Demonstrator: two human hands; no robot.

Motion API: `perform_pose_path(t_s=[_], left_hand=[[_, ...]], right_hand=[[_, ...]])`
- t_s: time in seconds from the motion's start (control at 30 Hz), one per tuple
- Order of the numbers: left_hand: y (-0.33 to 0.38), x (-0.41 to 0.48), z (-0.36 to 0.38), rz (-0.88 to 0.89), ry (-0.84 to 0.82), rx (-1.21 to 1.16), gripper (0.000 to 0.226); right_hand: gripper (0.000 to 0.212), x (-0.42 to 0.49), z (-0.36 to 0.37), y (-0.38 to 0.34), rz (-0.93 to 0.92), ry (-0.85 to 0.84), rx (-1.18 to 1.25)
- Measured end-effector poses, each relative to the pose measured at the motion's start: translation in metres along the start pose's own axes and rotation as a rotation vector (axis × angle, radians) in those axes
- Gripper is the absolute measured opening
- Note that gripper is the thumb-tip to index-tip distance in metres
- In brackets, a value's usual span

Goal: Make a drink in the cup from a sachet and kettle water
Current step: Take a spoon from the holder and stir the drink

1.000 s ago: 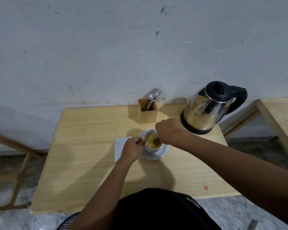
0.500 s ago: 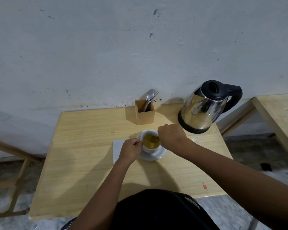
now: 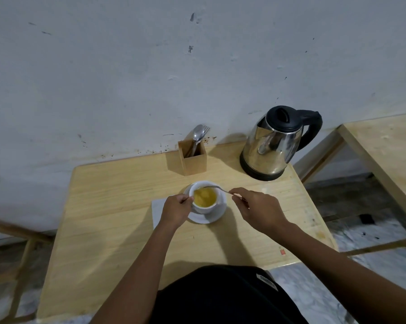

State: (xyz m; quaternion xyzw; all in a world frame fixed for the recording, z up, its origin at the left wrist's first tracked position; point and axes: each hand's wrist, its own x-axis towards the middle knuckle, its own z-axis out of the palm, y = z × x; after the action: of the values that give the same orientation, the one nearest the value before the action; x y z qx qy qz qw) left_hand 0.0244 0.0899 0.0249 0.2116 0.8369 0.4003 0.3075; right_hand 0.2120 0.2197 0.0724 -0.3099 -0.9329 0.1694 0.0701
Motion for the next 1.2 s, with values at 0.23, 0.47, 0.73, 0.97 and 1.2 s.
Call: perform_pose_path(t_s=[0.23, 0.47, 0.73, 0.97, 1.2], left_hand=[[0.000, 0.001, 0.000, -0.001, -0.009, -0.003, 0.020], [0.000, 0.000, 0.001, -0.012, 0.001, -0.002, 0.025], [0.000, 0.001, 0.001, -0.011, -0.006, -0.003, 0.024], [-0.006, 0.003, 0.001, -0.013, -0.002, -0.007, 0.023], [-0.007, 0.004, 0.002, 0.013, 0.005, -0.001, 0.024]], right_hand=[[0.026, -0.022, 0.019, 0.002, 0.115, 0.077, 0.142], [0.029, -0.028, 0.024, -0.004, 0.171, 0.066, 0.205], [0.027, -0.026, 0.024, -0.009, 0.216, 0.087, 0.285], [0.027, -0.027, 0.027, -0.011, 0.198, 0.110, 0.288], [0.027, -0.020, 0.023, -0.009, 0.192, 0.069, 0.364]])
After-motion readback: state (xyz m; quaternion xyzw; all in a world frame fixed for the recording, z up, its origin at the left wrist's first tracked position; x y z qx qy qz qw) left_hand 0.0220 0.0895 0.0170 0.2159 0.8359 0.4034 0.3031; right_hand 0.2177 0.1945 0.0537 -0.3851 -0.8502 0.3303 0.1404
